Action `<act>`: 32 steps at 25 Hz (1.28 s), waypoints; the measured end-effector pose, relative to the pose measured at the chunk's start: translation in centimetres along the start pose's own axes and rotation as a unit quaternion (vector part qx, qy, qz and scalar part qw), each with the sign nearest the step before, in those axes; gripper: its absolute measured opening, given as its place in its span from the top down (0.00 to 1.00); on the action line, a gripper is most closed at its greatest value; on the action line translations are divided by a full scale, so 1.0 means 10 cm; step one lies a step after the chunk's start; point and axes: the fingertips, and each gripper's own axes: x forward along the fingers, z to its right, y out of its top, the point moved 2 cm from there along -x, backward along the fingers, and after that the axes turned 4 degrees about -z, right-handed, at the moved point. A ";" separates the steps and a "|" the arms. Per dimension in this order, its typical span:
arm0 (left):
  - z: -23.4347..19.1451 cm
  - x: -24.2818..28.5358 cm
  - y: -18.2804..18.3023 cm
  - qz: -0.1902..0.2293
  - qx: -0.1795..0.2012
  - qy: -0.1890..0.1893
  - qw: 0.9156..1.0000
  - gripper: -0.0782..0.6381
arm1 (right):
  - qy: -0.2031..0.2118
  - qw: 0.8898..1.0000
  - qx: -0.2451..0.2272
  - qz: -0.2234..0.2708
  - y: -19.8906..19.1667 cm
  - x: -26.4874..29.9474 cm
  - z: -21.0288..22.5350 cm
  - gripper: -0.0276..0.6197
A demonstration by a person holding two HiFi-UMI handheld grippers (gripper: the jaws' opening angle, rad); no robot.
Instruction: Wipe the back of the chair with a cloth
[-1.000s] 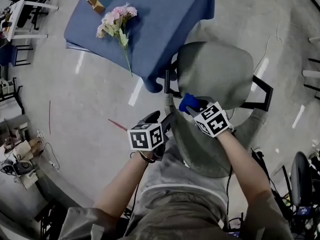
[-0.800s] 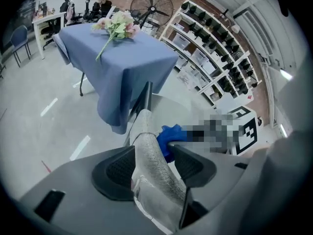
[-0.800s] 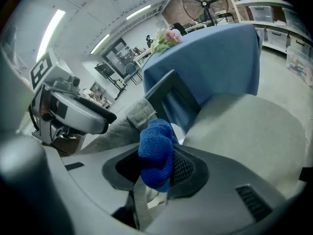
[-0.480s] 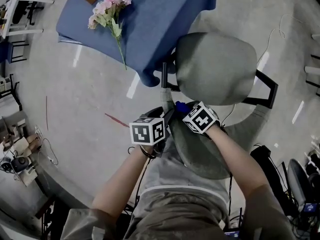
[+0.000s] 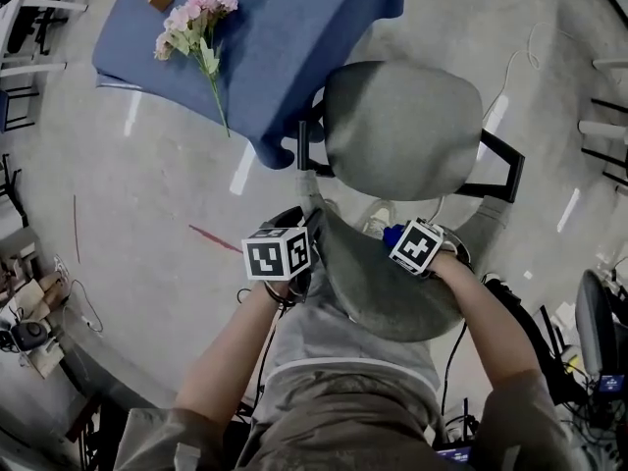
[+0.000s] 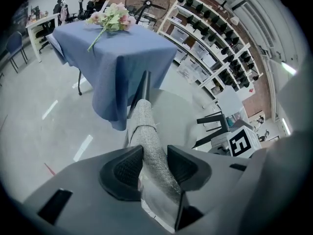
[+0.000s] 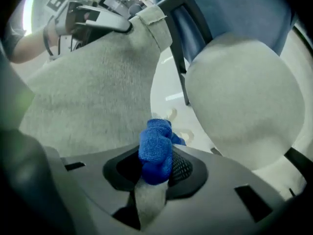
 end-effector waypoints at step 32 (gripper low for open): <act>-0.01 0.00 0.02 0.001 0.001 -0.015 1.000 0.66 | 0.058 0.955 -0.002 0.292 1.48 -0.98 -0.77 0.78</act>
